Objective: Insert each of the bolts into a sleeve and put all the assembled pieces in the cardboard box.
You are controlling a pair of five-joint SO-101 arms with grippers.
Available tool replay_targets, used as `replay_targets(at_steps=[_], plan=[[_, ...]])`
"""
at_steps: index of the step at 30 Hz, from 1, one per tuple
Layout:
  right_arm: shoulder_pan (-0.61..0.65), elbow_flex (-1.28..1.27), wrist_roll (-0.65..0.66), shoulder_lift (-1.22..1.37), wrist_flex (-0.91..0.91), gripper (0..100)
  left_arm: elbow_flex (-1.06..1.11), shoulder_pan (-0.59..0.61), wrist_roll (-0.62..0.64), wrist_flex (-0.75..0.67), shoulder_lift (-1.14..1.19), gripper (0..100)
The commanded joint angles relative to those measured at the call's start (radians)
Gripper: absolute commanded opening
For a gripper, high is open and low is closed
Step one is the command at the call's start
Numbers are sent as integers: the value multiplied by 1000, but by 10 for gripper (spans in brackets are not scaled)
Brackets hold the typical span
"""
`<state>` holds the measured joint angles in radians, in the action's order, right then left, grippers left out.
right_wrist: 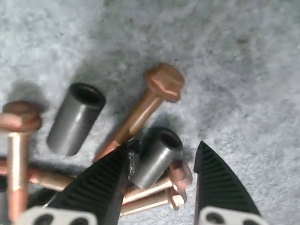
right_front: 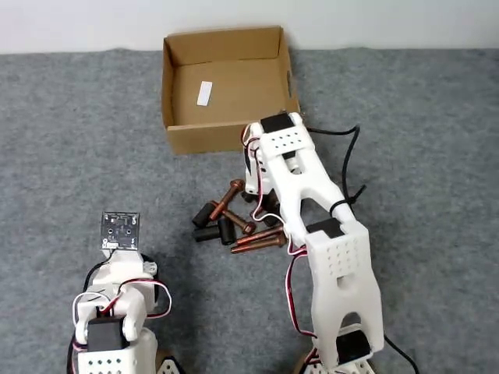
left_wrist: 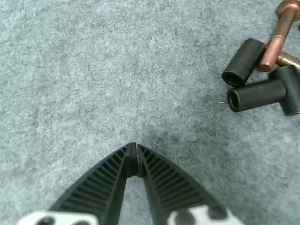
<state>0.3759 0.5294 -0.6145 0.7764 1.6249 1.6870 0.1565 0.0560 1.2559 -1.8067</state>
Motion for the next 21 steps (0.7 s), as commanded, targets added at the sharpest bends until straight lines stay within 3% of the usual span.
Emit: replay_targets(at_steps=[1,8,12,14,21], plan=[[8,40,-9,10,18,186,-5,5,-3,5,-14,6],[39,40,-9,28,21,166,-5,5,-3,5,-14,6],[54,41,-9,24,16,0,-5,5,-3,5,-14,6],[56,41,-9,24,21,42,-5,5,-3,5,-14,6],[51,110,0,-16,159,8,-5,5,-3,5,-14,6]])
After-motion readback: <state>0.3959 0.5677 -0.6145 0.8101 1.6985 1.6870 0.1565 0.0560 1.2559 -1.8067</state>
